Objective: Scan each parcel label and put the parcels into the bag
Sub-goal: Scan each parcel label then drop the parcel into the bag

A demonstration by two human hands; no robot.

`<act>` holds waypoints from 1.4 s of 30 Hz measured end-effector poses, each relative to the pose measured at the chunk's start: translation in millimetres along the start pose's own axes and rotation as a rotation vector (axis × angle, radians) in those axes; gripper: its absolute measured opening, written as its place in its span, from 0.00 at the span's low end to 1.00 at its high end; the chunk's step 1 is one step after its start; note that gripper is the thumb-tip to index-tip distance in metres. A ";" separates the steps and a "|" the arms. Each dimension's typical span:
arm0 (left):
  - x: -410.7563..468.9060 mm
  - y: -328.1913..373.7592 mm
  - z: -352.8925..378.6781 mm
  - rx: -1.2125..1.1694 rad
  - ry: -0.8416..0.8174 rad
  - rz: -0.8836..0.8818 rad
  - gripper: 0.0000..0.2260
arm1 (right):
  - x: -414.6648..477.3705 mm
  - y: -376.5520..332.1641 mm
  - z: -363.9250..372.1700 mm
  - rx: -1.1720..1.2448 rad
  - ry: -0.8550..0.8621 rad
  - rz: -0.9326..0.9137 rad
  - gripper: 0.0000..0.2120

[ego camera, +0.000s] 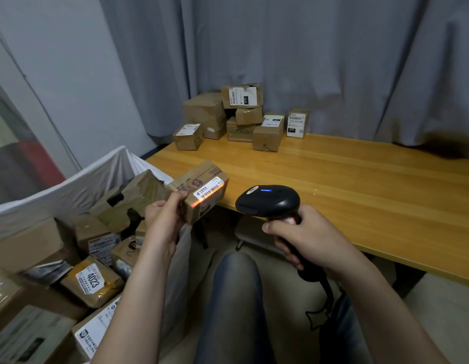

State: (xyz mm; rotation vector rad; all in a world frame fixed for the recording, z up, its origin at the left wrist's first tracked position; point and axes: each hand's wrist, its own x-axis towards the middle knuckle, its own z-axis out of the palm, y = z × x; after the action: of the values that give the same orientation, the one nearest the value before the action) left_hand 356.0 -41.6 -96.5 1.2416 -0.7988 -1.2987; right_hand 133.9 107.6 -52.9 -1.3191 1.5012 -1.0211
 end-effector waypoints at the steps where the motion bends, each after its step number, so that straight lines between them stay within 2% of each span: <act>1: 0.0 0.2 -0.4 0.002 0.000 0.000 0.18 | 0.1 0.2 0.0 -0.001 -0.004 0.002 0.19; 7: -1.1 -0.5 -1.2 0.030 -0.008 -0.013 0.17 | 2.6 2.1 -0.5 0.004 -0.002 -0.017 0.15; 12: -1.3 -0.9 -1.9 0.045 -0.013 -0.001 0.18 | 24.9 6.6 1.7 0.064 0.150 0.012 0.06; 15: -0.9 0.9 -3.7 0.097 -0.008 0.010 0.09 | 38.5 7.9 4.5 0.112 0.183 0.031 0.05; 16: -1.9 1.8 -4.8 0.111 -0.001 0.015 0.09 | 41.6 8.3 5.6 0.131 0.191 0.036 0.05; 21: -2.1 14.8 -25.3 0.202 0.053 0.097 0.30 | 51.2 4.8 17.0 0.176 0.198 0.018 0.05; 25: -1.1 33.6 -47.0 0.243 0.117 0.186 0.39 | 63.7 -3.5 36.9 0.150 0.200 -0.006 0.07; 28: -12.0 52.1 -62.2 0.314 0.211 0.263 0.27 | 72.7 -11.2 54.2 0.149 0.173 -0.023 0.09; 30: -14.3 61.0 -79.2 0.363 0.280 0.332 0.25 | 77.7 -14.8 64.6 0.145 0.153 -0.023 0.09; 34: -22.0 75.6 -117.1 0.520 0.375 0.461 0.24 | 84.4 -18.4 80.7 0.146 0.117 -0.025 0.09; 37: -24.7 72.4 -137.6 0.803 0.439 0.530 0.23 | 87.4 -20.1 90.3 0.152 0.098 -0.024 0.09; 42: -27.4 51.8 -154.2 1.076 0.441 0.406 0.27 | 89.6 -20.6 102.7 0.129 0.079 -0.046 0.09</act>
State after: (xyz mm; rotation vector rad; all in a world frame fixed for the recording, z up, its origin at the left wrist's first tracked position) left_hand 511.5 9.2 -75.4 1.9524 -1.3879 -0.1638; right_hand 232.4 12.8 -70.7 -1.2398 1.4430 -1.1924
